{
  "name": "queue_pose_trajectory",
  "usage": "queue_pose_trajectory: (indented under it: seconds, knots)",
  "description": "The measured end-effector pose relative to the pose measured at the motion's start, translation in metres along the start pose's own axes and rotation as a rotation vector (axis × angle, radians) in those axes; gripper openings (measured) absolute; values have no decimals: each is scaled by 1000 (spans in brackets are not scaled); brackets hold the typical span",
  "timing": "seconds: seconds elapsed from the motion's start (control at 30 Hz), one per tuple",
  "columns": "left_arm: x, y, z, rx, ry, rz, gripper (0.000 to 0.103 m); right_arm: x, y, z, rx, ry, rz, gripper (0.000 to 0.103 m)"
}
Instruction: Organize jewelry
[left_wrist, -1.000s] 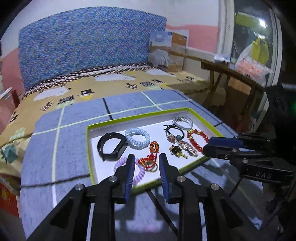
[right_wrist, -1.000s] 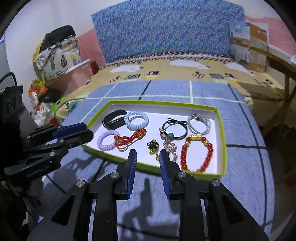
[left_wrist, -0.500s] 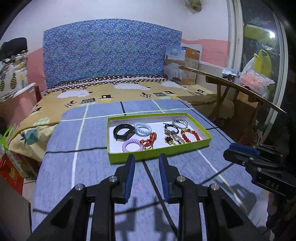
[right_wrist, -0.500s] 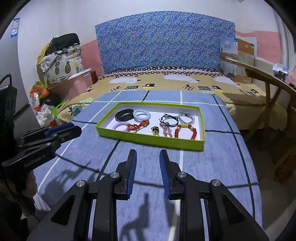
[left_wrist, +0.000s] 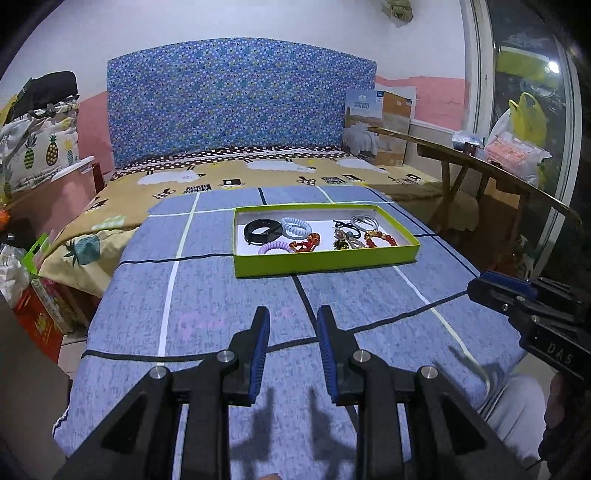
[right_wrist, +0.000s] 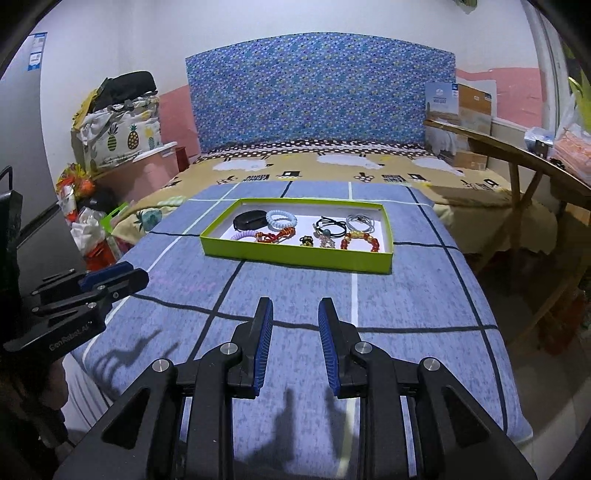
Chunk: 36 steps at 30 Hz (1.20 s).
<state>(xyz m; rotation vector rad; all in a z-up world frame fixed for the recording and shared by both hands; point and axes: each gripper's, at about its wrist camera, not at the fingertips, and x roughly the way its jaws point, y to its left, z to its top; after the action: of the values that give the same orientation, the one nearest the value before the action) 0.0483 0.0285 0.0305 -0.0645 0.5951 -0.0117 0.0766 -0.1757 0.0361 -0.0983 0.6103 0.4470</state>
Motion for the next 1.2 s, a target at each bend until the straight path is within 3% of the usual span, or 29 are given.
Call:
queue_pose_trajectory:
  seconds: [1.2]
  knots:
    - [-5, -12, -7, 31, -2, -2, 28, -6, 6, -9, 0, 1, -10, 26]
